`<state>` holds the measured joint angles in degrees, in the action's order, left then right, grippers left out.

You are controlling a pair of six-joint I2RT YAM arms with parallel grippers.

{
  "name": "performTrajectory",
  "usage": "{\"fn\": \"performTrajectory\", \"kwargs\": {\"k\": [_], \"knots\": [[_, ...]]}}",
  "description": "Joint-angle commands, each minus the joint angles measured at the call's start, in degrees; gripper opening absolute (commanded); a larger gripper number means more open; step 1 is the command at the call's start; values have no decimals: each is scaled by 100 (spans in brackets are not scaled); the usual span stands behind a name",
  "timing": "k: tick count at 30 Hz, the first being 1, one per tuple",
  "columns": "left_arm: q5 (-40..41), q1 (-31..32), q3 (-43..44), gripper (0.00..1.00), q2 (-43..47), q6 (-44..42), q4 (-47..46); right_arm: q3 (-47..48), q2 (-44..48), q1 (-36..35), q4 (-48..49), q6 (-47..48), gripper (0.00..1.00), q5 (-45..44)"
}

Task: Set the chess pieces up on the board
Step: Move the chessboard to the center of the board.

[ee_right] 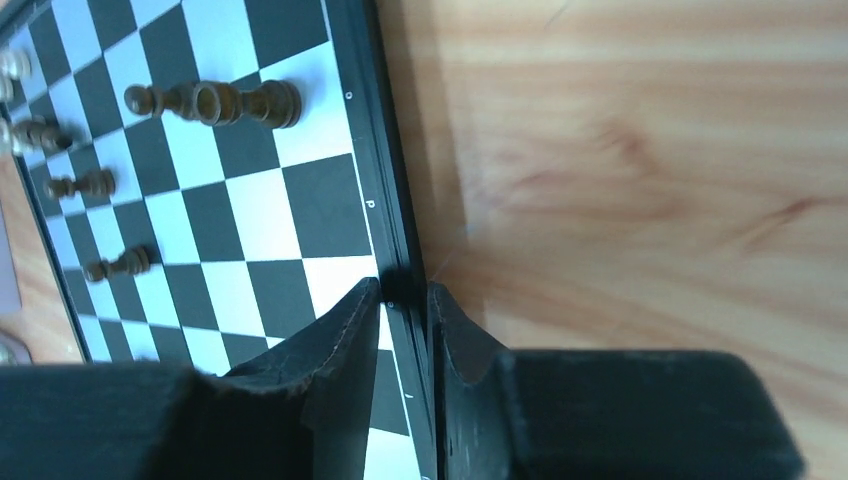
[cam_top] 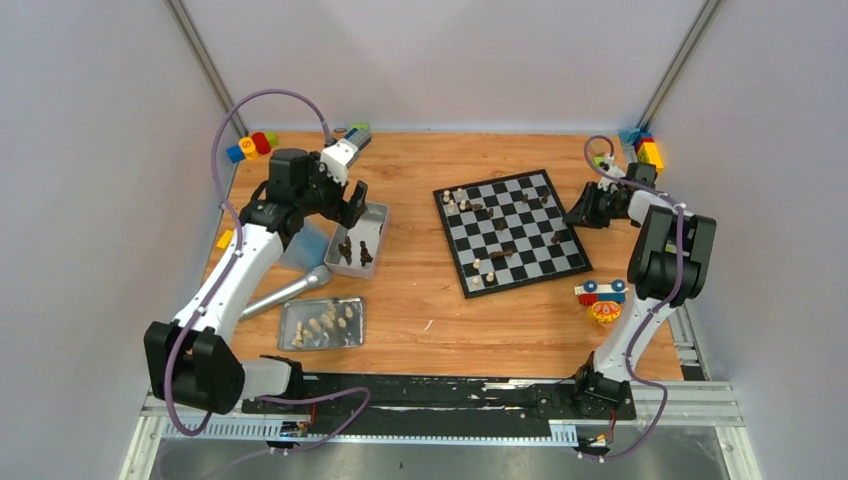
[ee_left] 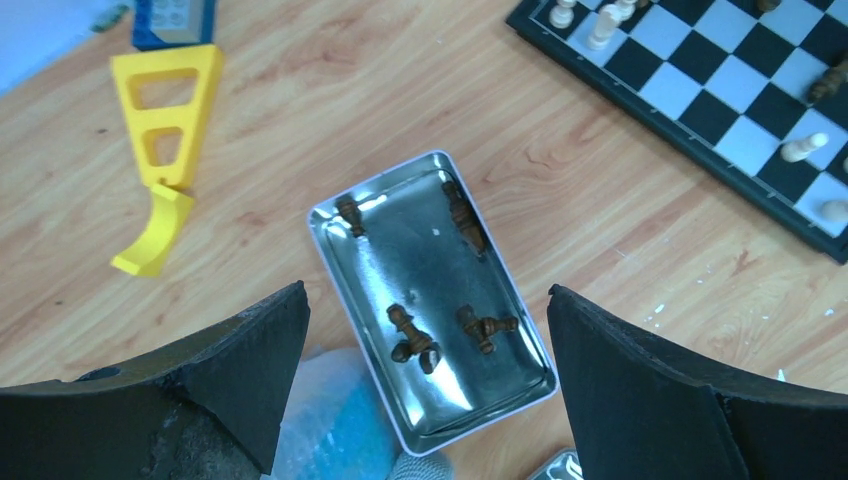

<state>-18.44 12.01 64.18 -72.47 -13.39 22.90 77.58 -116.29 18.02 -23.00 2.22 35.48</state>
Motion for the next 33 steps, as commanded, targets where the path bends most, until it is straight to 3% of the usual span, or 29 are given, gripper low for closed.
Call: {"fn": "performTrajectory", "kwargs": {"k": [1,8,13,25,33], "knots": [[-301,193,-34,96,-351,180,-133,-808,664,-396,-110,252,23,173],[-611,656,115,92,-1141,861,-278,-1827,1503,-1053,37,305,23,8],[-827,930,388,86,-1957,1360,-249,-1774,1762,-1081,22,299,35,-149],[-383,1390,931,68,-3088,2000,-34,-1386,1377,-1089,24,258,44,12],[-192,1454,1099,67,-3635,2209,-62,-1360,1167,-1291,18,253,42,64]]}}
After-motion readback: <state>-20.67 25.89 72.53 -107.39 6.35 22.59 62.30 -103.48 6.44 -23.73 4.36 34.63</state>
